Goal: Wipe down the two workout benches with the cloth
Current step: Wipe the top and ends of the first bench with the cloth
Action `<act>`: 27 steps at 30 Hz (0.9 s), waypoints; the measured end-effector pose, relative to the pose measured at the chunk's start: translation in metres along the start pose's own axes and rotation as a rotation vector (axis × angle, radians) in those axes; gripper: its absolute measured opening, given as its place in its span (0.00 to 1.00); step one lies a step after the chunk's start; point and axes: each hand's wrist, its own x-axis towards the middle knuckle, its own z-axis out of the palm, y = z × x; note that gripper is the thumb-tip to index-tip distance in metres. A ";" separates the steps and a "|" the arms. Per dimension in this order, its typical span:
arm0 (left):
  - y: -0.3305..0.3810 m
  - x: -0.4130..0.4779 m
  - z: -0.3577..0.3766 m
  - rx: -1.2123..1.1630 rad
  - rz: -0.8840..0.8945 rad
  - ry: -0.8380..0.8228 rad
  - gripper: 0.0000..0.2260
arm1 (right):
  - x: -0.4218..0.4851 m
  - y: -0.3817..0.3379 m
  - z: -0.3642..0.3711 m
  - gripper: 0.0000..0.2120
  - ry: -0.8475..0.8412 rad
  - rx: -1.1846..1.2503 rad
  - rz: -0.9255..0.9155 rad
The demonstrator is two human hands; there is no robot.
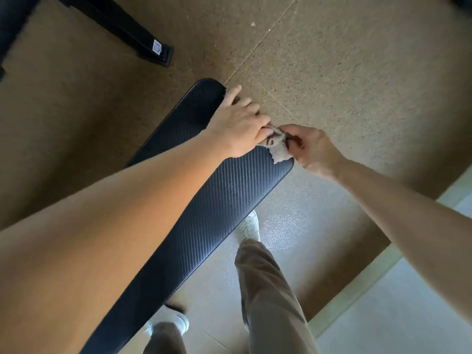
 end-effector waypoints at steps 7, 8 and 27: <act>0.056 -0.013 0.030 -0.033 0.100 0.131 0.28 | -0.033 0.032 -0.034 0.24 -0.038 -0.052 0.318; 0.064 -0.017 0.034 -0.049 0.079 0.158 0.30 | -0.032 0.030 -0.036 0.25 0.019 -0.014 0.315; 0.092 -0.077 0.076 -0.344 -0.107 0.662 0.04 | -0.017 -0.008 0.074 0.33 0.263 0.720 0.381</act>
